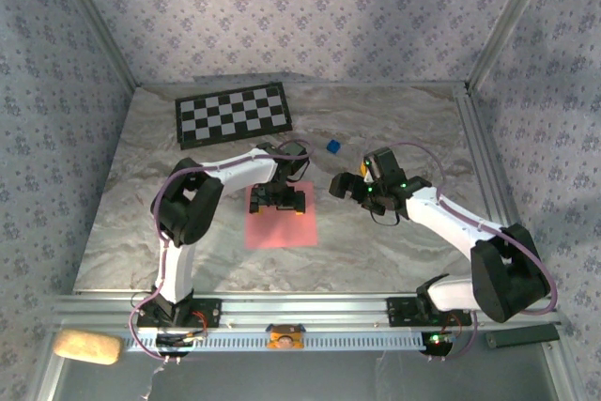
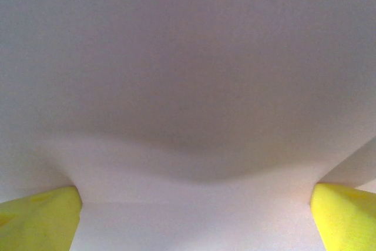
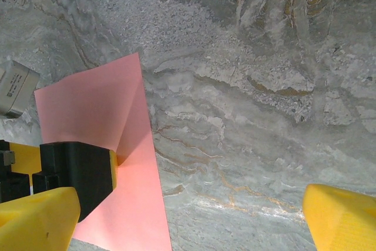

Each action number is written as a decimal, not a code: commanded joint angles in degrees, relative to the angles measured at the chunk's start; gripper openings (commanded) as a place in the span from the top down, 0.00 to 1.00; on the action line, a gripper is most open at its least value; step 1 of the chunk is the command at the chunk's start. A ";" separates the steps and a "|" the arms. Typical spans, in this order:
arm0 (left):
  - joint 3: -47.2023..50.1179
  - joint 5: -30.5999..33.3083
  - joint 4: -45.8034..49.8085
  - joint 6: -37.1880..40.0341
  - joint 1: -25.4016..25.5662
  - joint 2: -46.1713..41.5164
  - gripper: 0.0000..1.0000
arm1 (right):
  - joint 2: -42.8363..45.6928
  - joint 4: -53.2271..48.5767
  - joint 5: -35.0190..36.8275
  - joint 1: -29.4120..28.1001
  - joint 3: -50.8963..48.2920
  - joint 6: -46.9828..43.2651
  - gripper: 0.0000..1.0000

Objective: Fold a paper plane with a square sheet of paper (pick it up from the middle)
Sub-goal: First fold the square sheet of paper in half at the center of the table.

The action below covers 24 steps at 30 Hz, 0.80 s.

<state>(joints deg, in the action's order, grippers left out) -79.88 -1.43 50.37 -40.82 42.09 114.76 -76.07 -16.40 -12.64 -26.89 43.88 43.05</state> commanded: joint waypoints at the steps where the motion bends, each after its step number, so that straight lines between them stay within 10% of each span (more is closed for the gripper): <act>1: 3.39 -0.12 -1.79 -2.01 0.46 4.07 0.01 | -0.38 -1.88 1.04 0.25 0.45 0.02 0.01; 15: 3.22 -0.83 -3.32 -1.11 0.71 2.32 0.10 | 0.13 -2.09 1.98 0.42 0.34 0.81 0.01; 24: 3.92 -1.38 -6.84 0.48 1.20 -1.66 0.40 | 3.12 -3.73 6.97 -0.13 0.06 1.45 0.01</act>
<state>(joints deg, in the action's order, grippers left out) -77.95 -1.43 47.72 -41.08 42.54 113.21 -75.11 -17.85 -9.15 -26.79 43.86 43.72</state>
